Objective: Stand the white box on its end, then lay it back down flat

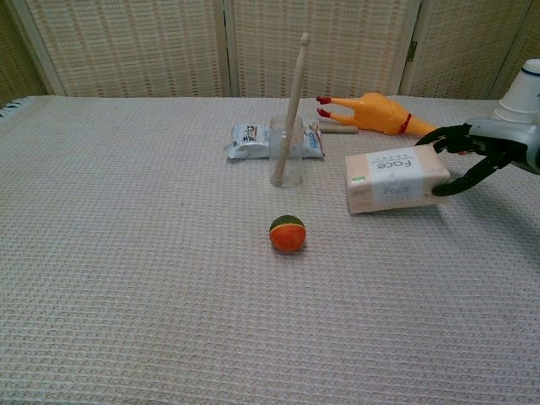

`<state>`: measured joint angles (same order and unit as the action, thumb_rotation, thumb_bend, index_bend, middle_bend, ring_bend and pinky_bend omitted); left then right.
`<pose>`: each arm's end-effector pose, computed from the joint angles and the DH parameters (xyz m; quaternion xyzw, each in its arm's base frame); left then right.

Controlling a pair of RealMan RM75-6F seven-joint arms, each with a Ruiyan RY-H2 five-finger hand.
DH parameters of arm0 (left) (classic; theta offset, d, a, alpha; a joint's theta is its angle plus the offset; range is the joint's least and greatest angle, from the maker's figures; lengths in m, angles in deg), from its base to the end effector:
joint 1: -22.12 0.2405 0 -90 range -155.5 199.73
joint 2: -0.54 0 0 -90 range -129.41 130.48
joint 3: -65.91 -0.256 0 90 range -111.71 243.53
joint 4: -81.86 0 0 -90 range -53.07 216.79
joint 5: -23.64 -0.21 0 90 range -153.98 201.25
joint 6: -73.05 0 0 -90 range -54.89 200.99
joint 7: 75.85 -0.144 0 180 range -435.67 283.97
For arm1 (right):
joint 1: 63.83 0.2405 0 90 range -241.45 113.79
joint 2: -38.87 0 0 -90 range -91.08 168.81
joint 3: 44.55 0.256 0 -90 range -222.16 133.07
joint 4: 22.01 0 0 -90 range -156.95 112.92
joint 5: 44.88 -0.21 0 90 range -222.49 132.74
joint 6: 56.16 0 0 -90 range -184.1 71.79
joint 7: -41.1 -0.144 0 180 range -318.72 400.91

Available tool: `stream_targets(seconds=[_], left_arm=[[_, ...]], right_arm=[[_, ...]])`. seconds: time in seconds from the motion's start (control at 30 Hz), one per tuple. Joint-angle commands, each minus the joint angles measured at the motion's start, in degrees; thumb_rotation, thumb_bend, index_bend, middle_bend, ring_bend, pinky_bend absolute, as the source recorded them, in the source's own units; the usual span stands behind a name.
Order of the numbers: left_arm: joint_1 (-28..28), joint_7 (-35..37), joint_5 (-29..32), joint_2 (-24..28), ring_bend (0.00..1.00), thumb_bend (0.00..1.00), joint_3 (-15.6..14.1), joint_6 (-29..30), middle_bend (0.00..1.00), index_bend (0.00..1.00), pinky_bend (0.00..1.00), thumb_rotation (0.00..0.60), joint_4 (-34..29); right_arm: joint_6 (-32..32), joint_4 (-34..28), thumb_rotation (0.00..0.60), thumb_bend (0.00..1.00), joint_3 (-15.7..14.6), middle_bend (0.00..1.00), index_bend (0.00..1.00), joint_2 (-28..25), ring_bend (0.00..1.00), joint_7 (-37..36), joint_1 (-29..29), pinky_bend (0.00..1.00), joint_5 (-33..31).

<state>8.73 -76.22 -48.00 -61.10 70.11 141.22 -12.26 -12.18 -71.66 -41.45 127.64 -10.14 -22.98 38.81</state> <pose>-0.3233 0.2270 0.1479 -0.5947 -0.4765 -0.3133 0.5667 -0.2841 -0.3934 0.0244 0.6013 -0.6027 0.3972 0.3427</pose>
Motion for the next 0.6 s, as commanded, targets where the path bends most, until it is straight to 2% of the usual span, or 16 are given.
stream_targets(seconds=[0.03, 0.2, 0.3, 0.4, 0.47, 0.53, 0.6], left_arm=[[-0.04, 0.0, 0.03, -0.02, 0.0, 0.62, -0.02, -0.09, 0.0, 0.15, 0.11, 0.6, 0.05], [-0.12, -0.1, 0.08, -0.06, 0.0, 0.62, -0.02, -0.18, 0.0, 0.15, 0.11, 0.6, 0.06], [-0.12, -0.14, 0.23, -0.09, 0.0, 0.61, -0.06, -0.3, 0.0, 0.15, 0.11, 0.6, 0.12], [-0.14, -0.1, 0.3, -0.11, 0.0, 0.61, -0.01, -0.31, 0.0, 0.15, 0.11, 0.6, 0.29], [-0.18, -0.12, 0.46, -0.18, 0.0, 0.61, 0.01, -0.44, 0.0, 0.15, 0.11, 0.6, 0.4], [-0.25, -0.16, 0.47, -0.26, 0.0, 0.61, -0.03, -0.58, 0.0, 0.15, 0.11, 0.6, 0.43], [-0.32, -0.08, 0.36, -0.32, 0.0, 0.61, -0.12, -0.79, 0.0, 0.15, 0.11, 0.6, 0.37]], right_arm=[[-2.31, -3.24, 0.6, 0.27, 0.6, 0.2, 0.18, -2.21, 0.02, 3.19, 0.37, 0.0, -2.04], [-3.24, -7.15, 0.6, 0.21, 1.4, 0.1, 0.13, -4.7, 0.0, 7.13, 0.42, 0.0, -3.53], [-2.6, -11.6, 0.6, 0.16, 2.12, 0.03, 0.08, -7.75, 0.0, 10.1, 0.02, 0.0, -4.45], [-0.59, -19.88, 0.6, 0.11, 2.43, 0.0, 0.02, -13.6, 0.0, 14.84, -1.32, 0.0, -5.2], [0.85, -28.29, 0.6, 0.09, 2.18, 0.0, 0.0, -19.79, 0.0, 19.58, -2.84, 0.0, -6.16], [6.85, -37.08, 0.6, 0.09, 2.13, 0.0, 0.0, -25.41, 0.0, 23.63, -6.05, 0.0, -5.6], [16.1, -42.52, 0.6, 0.09, 1.85, 0.0, 0.0, -27.8, 0.0, 27.94, -10.48, 0.0, -3.54]])
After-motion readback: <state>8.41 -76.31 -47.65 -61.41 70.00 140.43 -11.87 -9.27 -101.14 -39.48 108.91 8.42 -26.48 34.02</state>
